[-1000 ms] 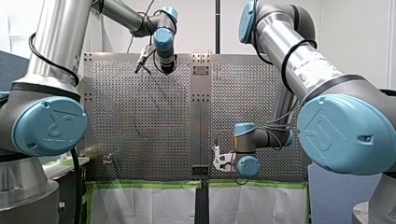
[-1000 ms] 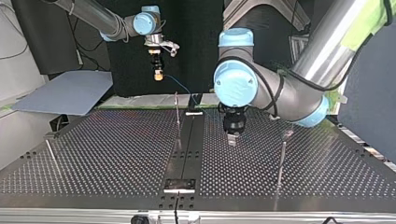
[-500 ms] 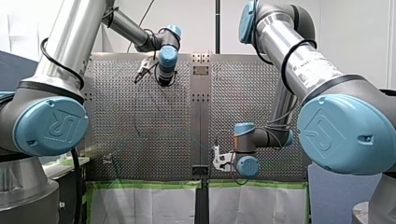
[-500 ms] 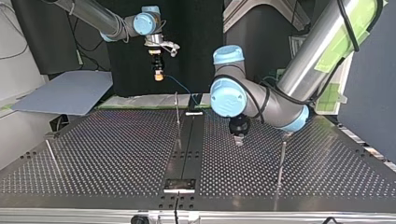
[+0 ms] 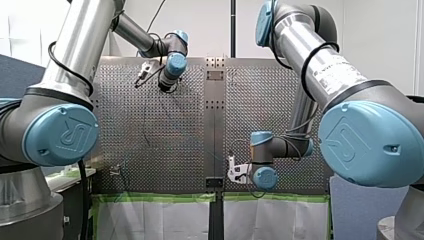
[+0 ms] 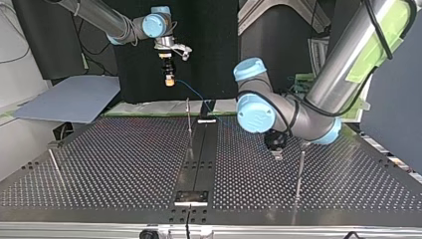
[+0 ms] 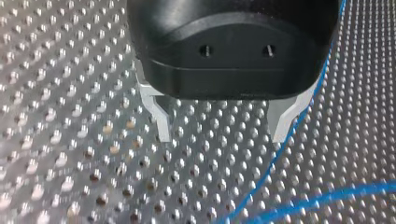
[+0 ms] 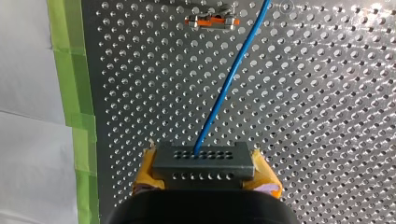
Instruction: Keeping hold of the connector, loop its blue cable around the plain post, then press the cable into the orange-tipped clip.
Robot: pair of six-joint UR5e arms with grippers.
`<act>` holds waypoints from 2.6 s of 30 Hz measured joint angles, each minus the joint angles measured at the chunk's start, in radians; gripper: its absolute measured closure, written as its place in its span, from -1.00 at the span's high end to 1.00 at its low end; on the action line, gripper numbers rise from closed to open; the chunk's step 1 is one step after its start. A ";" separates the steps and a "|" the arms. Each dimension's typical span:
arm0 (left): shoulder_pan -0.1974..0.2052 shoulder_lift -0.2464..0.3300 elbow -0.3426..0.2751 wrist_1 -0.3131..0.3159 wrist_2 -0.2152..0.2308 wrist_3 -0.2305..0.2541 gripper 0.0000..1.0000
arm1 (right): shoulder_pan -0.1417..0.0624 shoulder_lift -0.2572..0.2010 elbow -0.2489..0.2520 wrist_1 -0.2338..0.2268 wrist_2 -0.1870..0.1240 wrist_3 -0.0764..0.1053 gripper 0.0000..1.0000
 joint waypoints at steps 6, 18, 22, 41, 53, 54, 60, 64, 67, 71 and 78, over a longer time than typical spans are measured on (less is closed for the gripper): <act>0.008 -0.002 0.000 0.020 -0.036 0.001 0.97 | 0.000 0.000 0.000 0.001 0.000 0.000 -1.00; 0.000 -0.082 0.000 0.039 0.003 -0.027 0.97 | 0.001 0.000 0.000 0.004 0.000 -0.001 -1.00; 0.002 -0.095 0.000 0.058 0.006 -0.031 0.97 | 0.001 0.000 0.000 0.002 0.000 0.000 -1.00; -0.031 -0.224 -0.002 0.134 0.012 -0.069 0.97 | 0.003 0.000 -0.001 -0.002 0.000 0.000 -1.00; -0.066 -0.319 -0.005 0.208 0.051 -0.100 0.97 | 0.003 0.000 -0.001 0.002 -0.001 0.000 -1.00; -0.067 -0.328 -0.006 0.213 0.054 -0.101 0.97 | 0.003 0.000 -0.001 0.002 0.000 0.000 -1.00; -0.074 -0.369 -0.008 0.230 0.069 -0.106 0.97 | 0.003 0.000 -0.001 0.003 0.000 0.000 -1.00; -0.079 -0.376 -0.012 0.248 0.078 -0.109 0.97 | 0.003 0.000 -0.001 0.004 0.000 0.000 -1.00; -0.081 -0.377 -0.013 0.256 0.083 -0.109 0.97 | 0.003 0.000 -0.001 0.004 0.000 0.000 -1.00; -0.087 -0.377 -0.014 0.267 0.100 -0.111 0.97 | 0.003 0.000 -0.001 0.005 0.000 0.000 -1.00; -0.097 -0.378 -0.015 0.273 0.136 -0.121 0.97 | 0.004 0.000 -0.001 0.007 0.000 0.000 -1.00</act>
